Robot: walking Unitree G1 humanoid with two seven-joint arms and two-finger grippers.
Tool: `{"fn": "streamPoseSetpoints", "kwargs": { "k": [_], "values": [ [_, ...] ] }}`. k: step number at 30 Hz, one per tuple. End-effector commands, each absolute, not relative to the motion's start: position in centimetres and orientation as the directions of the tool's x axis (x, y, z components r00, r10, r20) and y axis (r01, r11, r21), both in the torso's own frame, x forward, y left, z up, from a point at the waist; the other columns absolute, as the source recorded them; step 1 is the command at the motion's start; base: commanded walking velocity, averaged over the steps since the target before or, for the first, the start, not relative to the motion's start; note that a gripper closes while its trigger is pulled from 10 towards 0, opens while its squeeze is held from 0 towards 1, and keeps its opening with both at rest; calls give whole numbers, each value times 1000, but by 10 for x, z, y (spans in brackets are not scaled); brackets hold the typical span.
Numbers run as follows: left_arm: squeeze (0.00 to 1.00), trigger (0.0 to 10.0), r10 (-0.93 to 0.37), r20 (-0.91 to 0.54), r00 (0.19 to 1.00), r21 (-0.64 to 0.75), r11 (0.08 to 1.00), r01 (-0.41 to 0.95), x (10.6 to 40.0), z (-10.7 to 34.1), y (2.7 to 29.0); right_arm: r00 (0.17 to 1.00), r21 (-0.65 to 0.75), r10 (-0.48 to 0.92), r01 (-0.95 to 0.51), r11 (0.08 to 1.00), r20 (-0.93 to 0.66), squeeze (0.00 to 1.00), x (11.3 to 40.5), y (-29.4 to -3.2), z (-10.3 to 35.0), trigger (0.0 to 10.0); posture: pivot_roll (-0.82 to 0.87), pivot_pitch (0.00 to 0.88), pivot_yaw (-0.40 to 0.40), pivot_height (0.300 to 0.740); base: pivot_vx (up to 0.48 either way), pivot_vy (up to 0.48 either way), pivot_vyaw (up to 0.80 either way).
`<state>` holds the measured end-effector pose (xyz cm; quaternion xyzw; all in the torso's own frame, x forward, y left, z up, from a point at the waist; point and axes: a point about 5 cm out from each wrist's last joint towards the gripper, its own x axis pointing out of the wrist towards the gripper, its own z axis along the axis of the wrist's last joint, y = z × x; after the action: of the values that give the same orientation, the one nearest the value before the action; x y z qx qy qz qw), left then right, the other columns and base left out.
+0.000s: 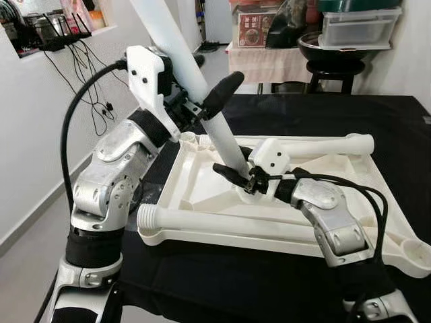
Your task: Building children table
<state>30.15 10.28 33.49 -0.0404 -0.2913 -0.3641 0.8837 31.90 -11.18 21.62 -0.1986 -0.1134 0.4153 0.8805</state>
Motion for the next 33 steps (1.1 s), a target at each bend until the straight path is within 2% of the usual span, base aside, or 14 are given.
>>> {"fn": "streamPoseSetpoints", "kwargs": {
  "k": [1,6,14,15,16,17,24,25,31,33],
  "values": [
    [0,0,-648,539,538,136,697,704,300,334,96,607,-471,794,-687,553,47,0,314,-100,221,10000,-84,0,87,740,0,0,0],
    [0,0,-668,544,508,132,666,734,296,330,93,670,-452,740,-646,615,48,0,325,-101,221,10000,-76,0,84,740,0,0,0],
    [0,0,-680,543,493,126,646,753,293,327,92,714,-402,699,-629,665,37,0,333,-101,215,10000,-74,0,84,740,0,0,0],
    [0,0,-681,547,486,123,639,759,292,328,91,718,-368,695,-637,677,36,937,334,-100,213,10000,-74,0,84,740,0,0,0],
    [0,0,-681,547,486,123,639,759,292,328,91,718,-368,695,-637,677,36,937,334,-100,213,10000,-74,0,84,740,0,0,0],
    [0,0,-684,553,477,123,633,765,292,329,89,723,-351,690,-639,685,32,1000,336,-97,210,10000,-72,0,84,740,0,0,0],
    [0,0,-682,576,451,117,614,780,290,334,87,756,-306,649,-599,740,89,1000,343,-80,210,10000,-63,0,82,740,0,0,0],
    [0,0,-682,578,449,114,612,782,290,334,86,751,-308,654,-605,735,87,0,344,-75,208,10000,-62,0,81,740,0,0,0],
    [0,0,-681,584,442,109,606,788,288,334,84,747,-310,657,-604,734,102,0,345,-63,205,10000,-56,0,80,740,0,0,0],
    [0,0,-680,587,440,108,605,789,288,335,83,747,-313,651,-591,743,134,0,347,-59,209,9686,-52,0,79,740,0,0,0]
  ]
}}
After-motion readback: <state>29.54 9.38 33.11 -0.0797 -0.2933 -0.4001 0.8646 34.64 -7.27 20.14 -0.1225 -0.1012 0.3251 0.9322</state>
